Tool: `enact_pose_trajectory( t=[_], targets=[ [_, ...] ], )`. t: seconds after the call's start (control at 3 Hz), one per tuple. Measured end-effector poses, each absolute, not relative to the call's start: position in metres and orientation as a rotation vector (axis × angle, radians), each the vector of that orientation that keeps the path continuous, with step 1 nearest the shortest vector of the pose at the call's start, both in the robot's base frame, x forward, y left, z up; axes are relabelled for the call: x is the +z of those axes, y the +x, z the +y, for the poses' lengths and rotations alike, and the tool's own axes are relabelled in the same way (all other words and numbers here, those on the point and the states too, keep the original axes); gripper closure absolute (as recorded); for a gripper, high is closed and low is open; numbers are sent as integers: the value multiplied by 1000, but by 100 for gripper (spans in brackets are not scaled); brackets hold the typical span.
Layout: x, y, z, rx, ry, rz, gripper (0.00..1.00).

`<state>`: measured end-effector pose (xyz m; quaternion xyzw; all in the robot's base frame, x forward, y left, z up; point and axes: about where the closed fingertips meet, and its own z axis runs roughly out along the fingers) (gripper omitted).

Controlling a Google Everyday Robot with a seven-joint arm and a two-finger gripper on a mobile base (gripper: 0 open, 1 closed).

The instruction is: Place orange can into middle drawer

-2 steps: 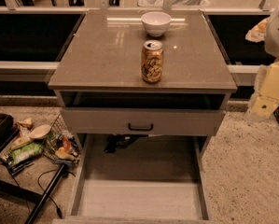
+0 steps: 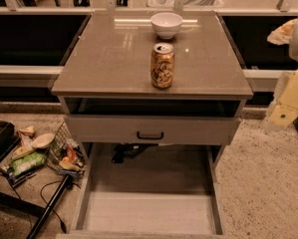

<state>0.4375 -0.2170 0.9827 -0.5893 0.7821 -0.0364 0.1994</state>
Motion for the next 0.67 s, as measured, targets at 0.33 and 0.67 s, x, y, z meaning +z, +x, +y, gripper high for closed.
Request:
enact_pose_trajectory(
  t=[0.33, 0.67],
  targets=[
    [952, 452, -218, 32, -1541, 2121, 0],
    [934, 510, -209, 203, -1351, 1986, 0]
  ],
)
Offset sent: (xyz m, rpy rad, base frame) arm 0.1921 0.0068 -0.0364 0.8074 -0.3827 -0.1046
